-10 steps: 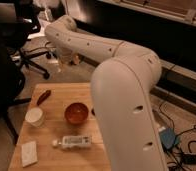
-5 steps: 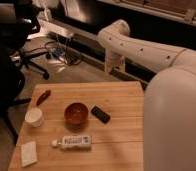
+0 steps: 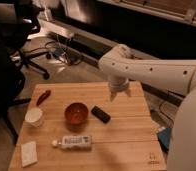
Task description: Move the arm in a circular motion
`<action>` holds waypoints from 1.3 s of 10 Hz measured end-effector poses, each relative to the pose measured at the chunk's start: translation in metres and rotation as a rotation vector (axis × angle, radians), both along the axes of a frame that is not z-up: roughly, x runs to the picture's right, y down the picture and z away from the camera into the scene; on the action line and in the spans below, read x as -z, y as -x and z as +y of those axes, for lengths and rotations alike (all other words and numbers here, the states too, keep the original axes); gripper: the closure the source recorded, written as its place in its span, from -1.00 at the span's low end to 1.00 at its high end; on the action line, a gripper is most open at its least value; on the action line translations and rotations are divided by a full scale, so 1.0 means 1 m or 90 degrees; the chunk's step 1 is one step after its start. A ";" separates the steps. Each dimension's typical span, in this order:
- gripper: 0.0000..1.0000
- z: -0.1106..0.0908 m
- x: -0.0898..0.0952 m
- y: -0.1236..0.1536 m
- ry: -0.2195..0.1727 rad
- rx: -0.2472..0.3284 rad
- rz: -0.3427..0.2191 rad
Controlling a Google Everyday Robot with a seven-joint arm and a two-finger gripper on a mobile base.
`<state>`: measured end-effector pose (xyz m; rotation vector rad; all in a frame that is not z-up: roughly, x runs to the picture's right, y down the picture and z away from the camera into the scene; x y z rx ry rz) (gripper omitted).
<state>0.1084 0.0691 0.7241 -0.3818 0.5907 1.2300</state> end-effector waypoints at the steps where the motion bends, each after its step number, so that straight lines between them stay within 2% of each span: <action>1: -0.30 0.024 0.017 0.026 0.021 0.040 -0.031; 3: -0.30 0.060 0.047 0.085 0.043 0.086 -0.097; 4: -0.30 0.070 0.056 0.123 0.039 0.099 -0.138; 6: -0.30 0.073 0.062 0.192 0.019 0.109 -0.217; 7: -0.30 0.062 0.055 0.254 -0.006 0.117 -0.291; 8: -0.30 0.055 0.049 0.278 -0.018 0.124 -0.319; 10: -0.30 0.018 0.016 0.334 -0.060 0.150 -0.381; 11: -0.30 -0.007 0.000 0.351 -0.086 0.165 -0.396; 13: -0.30 -0.061 -0.026 0.361 -0.126 0.184 -0.393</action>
